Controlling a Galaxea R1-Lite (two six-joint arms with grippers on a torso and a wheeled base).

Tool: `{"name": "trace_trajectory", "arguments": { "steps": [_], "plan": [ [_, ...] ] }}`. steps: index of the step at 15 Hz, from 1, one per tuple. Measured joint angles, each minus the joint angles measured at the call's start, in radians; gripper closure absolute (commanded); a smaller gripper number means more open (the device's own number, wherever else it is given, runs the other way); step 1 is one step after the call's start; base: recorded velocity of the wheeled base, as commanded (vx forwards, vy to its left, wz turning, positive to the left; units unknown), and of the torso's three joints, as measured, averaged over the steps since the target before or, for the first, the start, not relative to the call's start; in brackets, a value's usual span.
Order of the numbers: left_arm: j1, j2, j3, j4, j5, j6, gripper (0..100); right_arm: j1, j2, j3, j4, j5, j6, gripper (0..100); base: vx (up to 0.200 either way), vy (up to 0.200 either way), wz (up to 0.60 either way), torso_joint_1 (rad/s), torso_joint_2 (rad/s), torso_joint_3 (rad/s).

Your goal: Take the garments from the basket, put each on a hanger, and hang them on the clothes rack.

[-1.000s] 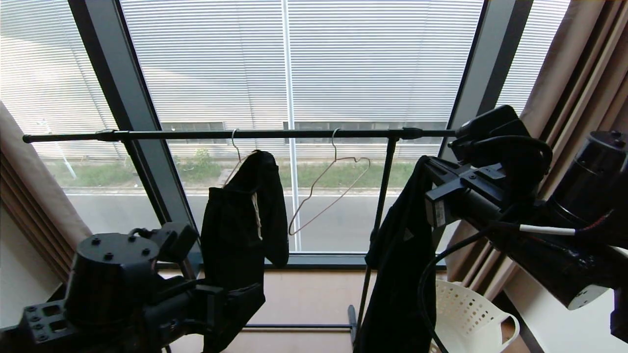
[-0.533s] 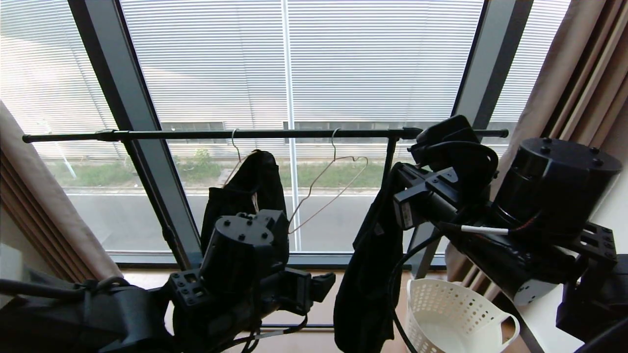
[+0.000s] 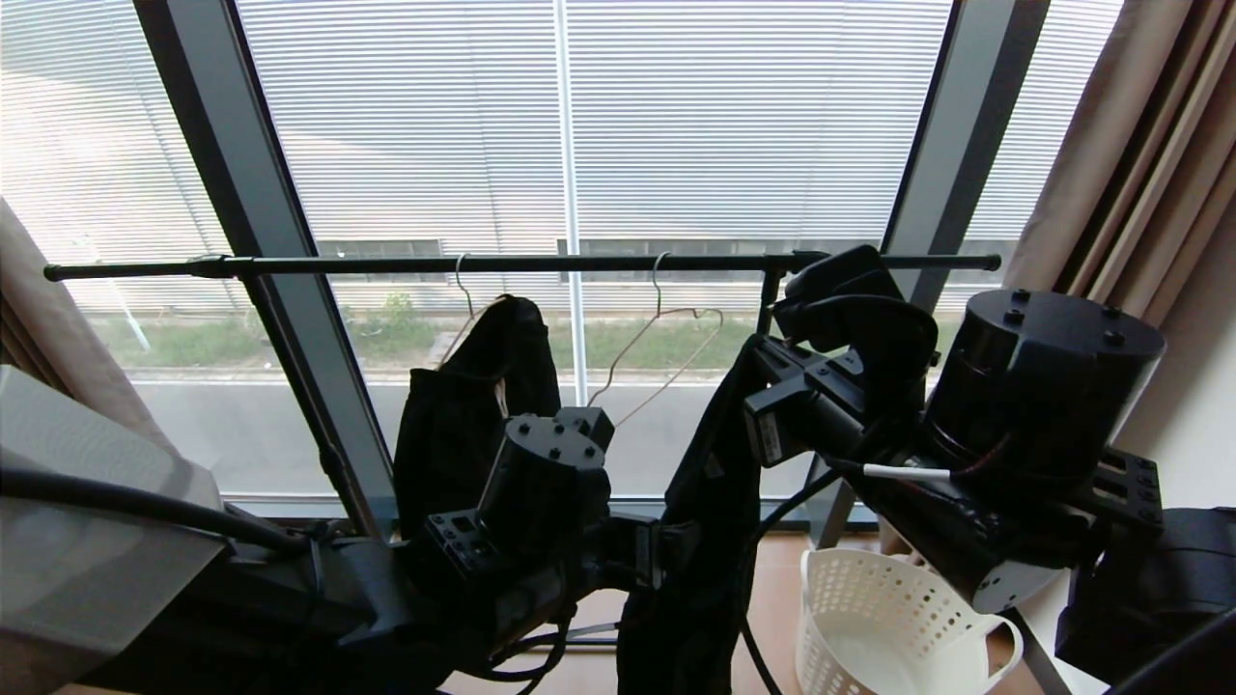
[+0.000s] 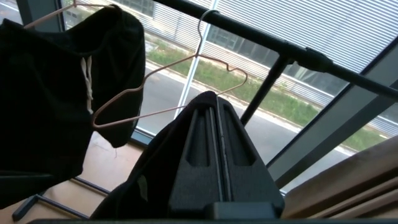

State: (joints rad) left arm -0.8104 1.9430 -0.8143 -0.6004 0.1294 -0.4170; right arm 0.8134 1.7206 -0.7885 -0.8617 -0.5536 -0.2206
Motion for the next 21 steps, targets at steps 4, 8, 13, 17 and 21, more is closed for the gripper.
{"name": "trace_trajectory", "arguments": {
  "steps": [4, 8, 13, 17, 21],
  "plan": [
    [-0.001, 0.043, -0.073, 0.0, 0.001, -0.001, 0, 0.022, -0.002, 0.007, 0.003, -0.001, 0.014, 100, 0.0, 0.0, 0.0, 0.0, 0.0, 0.0],
    [0.013, 0.117, -0.155, 0.004, 0.011, -0.023, 0, 0.028, -0.009, 0.019, -0.001, -0.002, 0.014, 100, 0.0, 0.0, 0.0, 0.0, 0.0, 0.0],
    [0.077, 0.18, -0.173, 0.007, 0.019, -0.025, 0, 0.032, -0.039, 0.02, -0.002, 0.003, 0.014, 100, 0.0, 0.0, 0.0, 0.0, 0.0, 0.0],
    [0.084, 0.23, -0.197, 0.006, 0.04, -0.024, 0, 0.032, -0.06, 0.02, -0.003, 0.004, 0.015, 100, 0.0, 0.0, 0.0, 0.0, 0.0, 0.0],
    [0.079, 0.254, -0.202, 0.005, 0.041, -0.021, 0, 0.032, -0.066, 0.017, -0.003, 0.006, 0.015, 100, 0.0, 0.0, 0.0, 0.0, 0.0, 0.0]
  ]
}}
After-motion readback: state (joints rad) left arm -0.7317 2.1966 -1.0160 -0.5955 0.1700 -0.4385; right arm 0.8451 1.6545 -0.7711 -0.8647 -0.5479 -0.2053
